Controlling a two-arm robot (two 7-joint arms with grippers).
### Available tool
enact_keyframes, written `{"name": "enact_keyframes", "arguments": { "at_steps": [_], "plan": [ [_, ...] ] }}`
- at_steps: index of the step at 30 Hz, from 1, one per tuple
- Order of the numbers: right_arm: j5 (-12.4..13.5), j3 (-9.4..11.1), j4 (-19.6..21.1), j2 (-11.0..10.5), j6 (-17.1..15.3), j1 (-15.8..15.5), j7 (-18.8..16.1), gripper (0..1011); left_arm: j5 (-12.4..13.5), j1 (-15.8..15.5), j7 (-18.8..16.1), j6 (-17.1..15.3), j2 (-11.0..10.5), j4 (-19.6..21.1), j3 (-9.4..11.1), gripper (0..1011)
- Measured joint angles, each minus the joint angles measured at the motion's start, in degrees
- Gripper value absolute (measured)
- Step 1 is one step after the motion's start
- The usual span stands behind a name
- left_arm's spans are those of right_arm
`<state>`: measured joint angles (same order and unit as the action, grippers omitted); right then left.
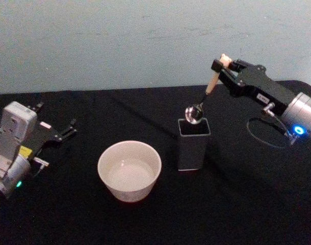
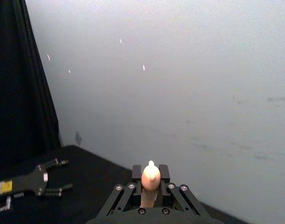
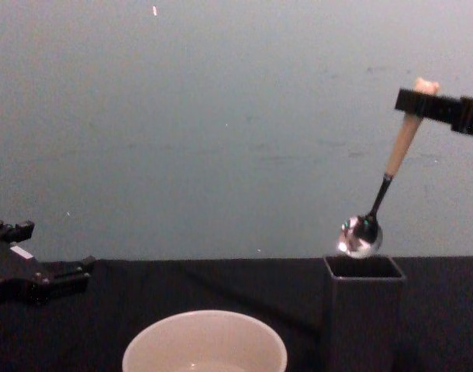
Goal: Pick up the stirring spoon with one hand, stir inside the cup, then place it back in its original position.
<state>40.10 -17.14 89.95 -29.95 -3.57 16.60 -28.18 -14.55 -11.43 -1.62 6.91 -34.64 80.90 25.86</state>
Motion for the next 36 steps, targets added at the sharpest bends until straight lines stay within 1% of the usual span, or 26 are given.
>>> {"name": "enact_keyframes", "arguments": {
  "at_steps": [6,9,12,13,17,19,20,21,23,26,32,33,34,36],
  "plan": [
    [1.6,0.0,0.4,0.3,0.5,1.2,0.0,215,0.0,0.0,0.0,0.0,0.0,0.0,0.0,1001],
    [2.3,-0.6,0.4,0.8,0.6,1.9,-0.1,215,0.0,0.0,0.0,0.0,0.0,0.0,0.0,1001],
    [2.9,-1.9,0.1,1.6,0.6,2.8,-0.3,215,0.0,0.0,0.0,0.0,0.0,0.0,0.0,1001],
    [2.9,-1.9,0.1,1.6,0.6,2.8,-0.3,215,0.0,0.0,0.0,0.0,0.0,0.0,0.0,1001],
    [3.2,-3.8,-0.3,2.3,0.6,3.4,-1.1,215,0.0,0.0,0.0,0.0,0.0,0.0,0.0,1001],
    [3.2,-4.5,-0.4,2.5,0.7,3.6,-1.3,215,0.0,0.0,0.0,0.0,0.0,0.0,0.0,1001],
    [3.2,-5.1,-0.5,2.6,0.8,3.7,-1.7,215,0.0,0.0,0.0,0.0,0.0,0.0,0.0,1001],
    [3.2,-5.1,-0.5,2.6,0.8,3.7,-1.7,215,0.0,0.0,0.0,0.0,0.0,0.0,0.0,1001],
    [3.1,-6.4,-0.7,2.7,1.1,3.9,-2.5,215,0.0,0.0,0.0,0.0,0.0,0.0,0.0,1002],
    [2.8,-7.3,-0.9,2.7,1.4,4.0,-3.2,215,0.0,0.0,0.0,0.0,0.0,0.0,0.0,1001],
    [1.4,-10.0,-1.8,2.4,2.7,4.2,-5.6,215,0.0,0.0,0.0,0.0,0.0,0.0,0.0,1001],
    [1.4,-10.0,-1.8,2.4,2.7,4.2,-5.6,215,0.0,0.0,0.0,0.0,0.0,0.0,0.0,1001],
    [0.9,-10.6,-2.2,2.4,3.1,4.3,-6.2,215,0.0,0.0,0.0,0.0,0.0,0.0,0.0,1001],
    [0.4,-11.2,-2.7,2.4,3.5,4.4,-6.6,215,0.0,0.0,0.0,0.0,0.0,0.0,0.0,1001]
  ]
}}
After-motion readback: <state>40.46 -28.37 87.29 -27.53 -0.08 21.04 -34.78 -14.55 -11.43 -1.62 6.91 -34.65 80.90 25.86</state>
